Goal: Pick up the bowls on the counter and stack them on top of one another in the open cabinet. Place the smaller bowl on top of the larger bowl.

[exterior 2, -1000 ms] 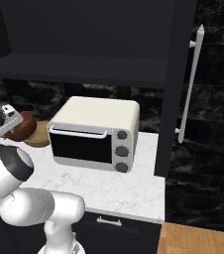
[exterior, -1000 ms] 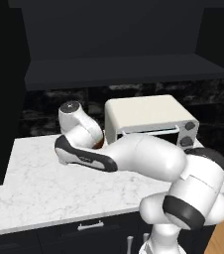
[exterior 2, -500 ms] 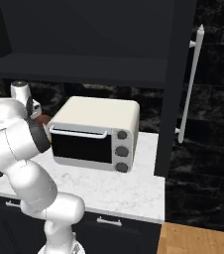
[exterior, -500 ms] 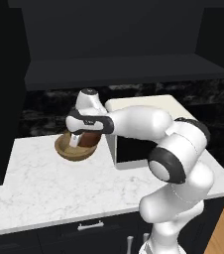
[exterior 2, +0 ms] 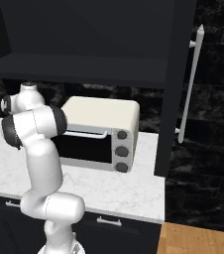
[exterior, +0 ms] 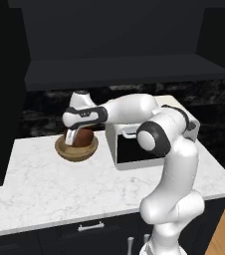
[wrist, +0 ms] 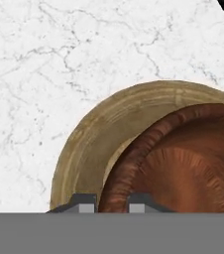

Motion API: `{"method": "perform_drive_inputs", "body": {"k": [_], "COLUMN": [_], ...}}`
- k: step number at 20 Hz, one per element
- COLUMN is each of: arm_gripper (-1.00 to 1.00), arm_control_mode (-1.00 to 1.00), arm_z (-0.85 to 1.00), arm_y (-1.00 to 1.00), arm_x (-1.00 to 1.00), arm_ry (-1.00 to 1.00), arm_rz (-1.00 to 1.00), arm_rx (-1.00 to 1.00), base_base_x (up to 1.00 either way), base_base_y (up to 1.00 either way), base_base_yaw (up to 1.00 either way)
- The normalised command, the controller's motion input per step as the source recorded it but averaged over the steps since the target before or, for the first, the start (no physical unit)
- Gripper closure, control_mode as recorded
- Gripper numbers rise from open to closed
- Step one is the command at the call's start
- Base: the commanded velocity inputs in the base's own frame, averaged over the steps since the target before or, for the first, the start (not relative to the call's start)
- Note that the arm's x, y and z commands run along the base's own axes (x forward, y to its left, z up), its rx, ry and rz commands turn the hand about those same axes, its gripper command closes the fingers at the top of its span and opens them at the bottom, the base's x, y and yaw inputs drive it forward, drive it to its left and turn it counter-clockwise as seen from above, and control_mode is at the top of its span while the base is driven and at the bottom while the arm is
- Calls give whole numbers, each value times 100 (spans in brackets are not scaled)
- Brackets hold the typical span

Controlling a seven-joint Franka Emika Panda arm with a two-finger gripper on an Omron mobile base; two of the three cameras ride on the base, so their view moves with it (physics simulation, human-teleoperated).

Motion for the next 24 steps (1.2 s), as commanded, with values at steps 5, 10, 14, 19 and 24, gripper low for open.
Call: {"method": "perform_drive_inputs", "body": {"k": [5,10,14,19,24], "arm_gripper": [100,100,-100,-100,-100], "arm_control_mode": [-100,-100,-100,-100,-100], "arm_z": [-45,-38,-3,8,19], "arm_y": [15,6,0,0,0], "arm_x": [52,12,-6,-8,-50], "arm_ry": [1,0,0,-1,-7], "arm_rz": [1,0,0,0,0], "arm_rx": [-7,-5,-1,0,0], "base_base_x": [0,0,0,0,0], "base_base_y": [0,0,0,0,0], "base_base_yaw": [0,0,0,0,0]}}
